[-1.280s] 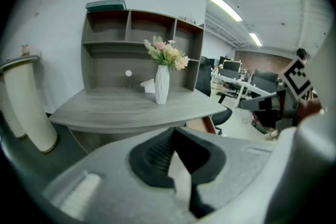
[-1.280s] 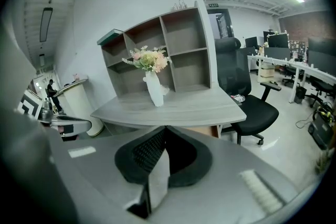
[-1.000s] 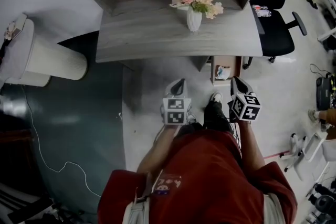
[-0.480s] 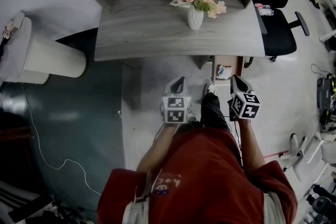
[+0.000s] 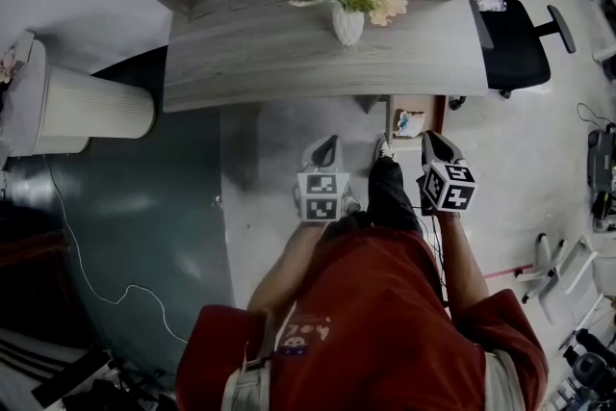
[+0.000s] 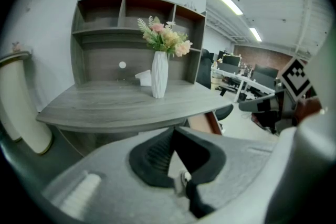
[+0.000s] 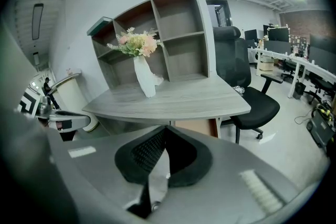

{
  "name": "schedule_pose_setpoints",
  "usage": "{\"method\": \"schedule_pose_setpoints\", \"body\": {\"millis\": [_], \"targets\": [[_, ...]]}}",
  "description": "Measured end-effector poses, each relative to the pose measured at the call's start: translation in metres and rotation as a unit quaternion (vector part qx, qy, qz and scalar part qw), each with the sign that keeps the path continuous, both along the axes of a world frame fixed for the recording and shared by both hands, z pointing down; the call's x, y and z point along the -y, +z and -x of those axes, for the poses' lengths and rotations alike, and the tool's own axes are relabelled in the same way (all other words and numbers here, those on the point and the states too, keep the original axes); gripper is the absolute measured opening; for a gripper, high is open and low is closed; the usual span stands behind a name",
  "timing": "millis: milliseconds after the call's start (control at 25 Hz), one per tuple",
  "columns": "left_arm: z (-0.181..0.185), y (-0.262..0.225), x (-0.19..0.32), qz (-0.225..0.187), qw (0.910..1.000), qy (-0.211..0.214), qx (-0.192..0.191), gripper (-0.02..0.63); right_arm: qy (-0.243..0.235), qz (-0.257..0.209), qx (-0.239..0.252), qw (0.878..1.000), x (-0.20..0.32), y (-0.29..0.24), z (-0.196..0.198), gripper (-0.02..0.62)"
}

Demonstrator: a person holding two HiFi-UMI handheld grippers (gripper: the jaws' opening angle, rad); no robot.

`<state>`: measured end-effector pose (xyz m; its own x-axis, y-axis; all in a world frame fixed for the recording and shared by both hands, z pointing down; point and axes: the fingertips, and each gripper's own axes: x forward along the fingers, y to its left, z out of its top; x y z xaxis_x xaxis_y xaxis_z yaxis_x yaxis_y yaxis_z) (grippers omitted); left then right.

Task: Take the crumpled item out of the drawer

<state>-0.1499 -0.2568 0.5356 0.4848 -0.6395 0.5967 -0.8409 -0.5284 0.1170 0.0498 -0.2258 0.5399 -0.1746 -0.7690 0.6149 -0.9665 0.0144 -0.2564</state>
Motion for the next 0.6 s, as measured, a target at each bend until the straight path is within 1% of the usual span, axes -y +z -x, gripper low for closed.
{"method": "schedule_pose_setpoints", "body": {"millis": [120, 400, 600], "targets": [[-0.011, 0.008, 0.007, 0.01, 0.9999, 0.002, 0.005, -0.003, -0.003, 0.012, -0.001, 1.0, 0.007, 0.015, -0.01, 0.002], [-0.035, 0.043, 0.021, 0.033, 0.9993, 0.005, 0.014, -0.003, -0.007, 0.053, 0.004, 0.999, 0.016, 0.067, -0.028, 0.003], [-0.055, 0.064, 0.029, 0.043, 0.9987, 0.014, 0.021, -0.003, -0.015, 0.082, 0.01, 0.996, 0.022, 0.102, -0.037, 0.017]]}}
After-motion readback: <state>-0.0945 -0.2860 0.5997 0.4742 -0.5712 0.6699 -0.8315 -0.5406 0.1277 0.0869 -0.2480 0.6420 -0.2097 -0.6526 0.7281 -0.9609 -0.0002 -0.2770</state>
